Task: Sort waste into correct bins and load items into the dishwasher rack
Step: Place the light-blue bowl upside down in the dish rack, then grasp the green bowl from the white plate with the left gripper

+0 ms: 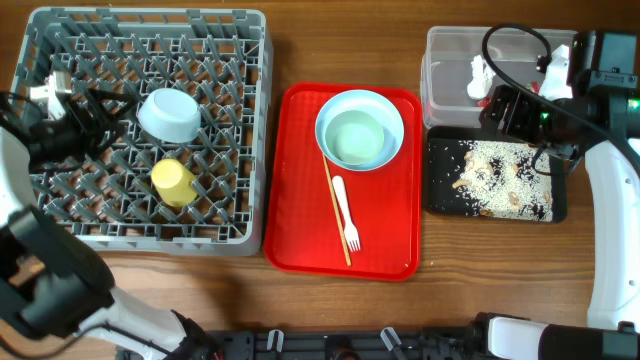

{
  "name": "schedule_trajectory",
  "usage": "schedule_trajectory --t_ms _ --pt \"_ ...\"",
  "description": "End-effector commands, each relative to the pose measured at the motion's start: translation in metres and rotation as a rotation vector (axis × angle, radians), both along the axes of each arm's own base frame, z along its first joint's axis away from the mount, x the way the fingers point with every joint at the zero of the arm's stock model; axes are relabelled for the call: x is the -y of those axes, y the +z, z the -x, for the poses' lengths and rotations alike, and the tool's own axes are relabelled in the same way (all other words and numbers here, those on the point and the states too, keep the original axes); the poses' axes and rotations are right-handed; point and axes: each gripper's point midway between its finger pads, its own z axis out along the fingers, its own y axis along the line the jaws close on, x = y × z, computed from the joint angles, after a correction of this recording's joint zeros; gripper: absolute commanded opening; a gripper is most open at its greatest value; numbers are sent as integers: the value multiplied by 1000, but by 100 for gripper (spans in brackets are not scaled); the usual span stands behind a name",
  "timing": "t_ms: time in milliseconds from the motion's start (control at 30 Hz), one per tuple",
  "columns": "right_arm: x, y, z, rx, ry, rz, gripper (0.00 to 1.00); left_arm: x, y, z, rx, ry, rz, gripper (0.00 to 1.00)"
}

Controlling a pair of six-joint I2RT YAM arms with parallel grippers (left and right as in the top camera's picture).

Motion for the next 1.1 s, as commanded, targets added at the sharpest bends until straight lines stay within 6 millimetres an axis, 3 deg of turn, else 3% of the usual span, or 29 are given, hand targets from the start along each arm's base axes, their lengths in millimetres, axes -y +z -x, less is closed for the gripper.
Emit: schedule_trajectory --t_ms 0,167,333,433,667,833,1067 --pt "2 1 0 1 -5 7 100 35 39 1 79 -75 -183 100" --pt "2 2 -3 12 -6 7 100 110 45 -10 115 -235 -343 100" --pt "2 1 -3 11 -7 8 100 207 35 -22 196 -429 -495 100" --pt "4 1 -2 9 -10 15 100 281 25 -22 292 -565 -566 100" --pt "20 0 -1 -4 -151 52 100 382 -10 -14 402 -733 -604 100" --pt "20 0 -1 -5 -150 52 100 425 -50 -1 396 -826 -607 100" --pt "20 0 -1 -5 -150 52 100 440 -115 9 311 -871 -734 88"
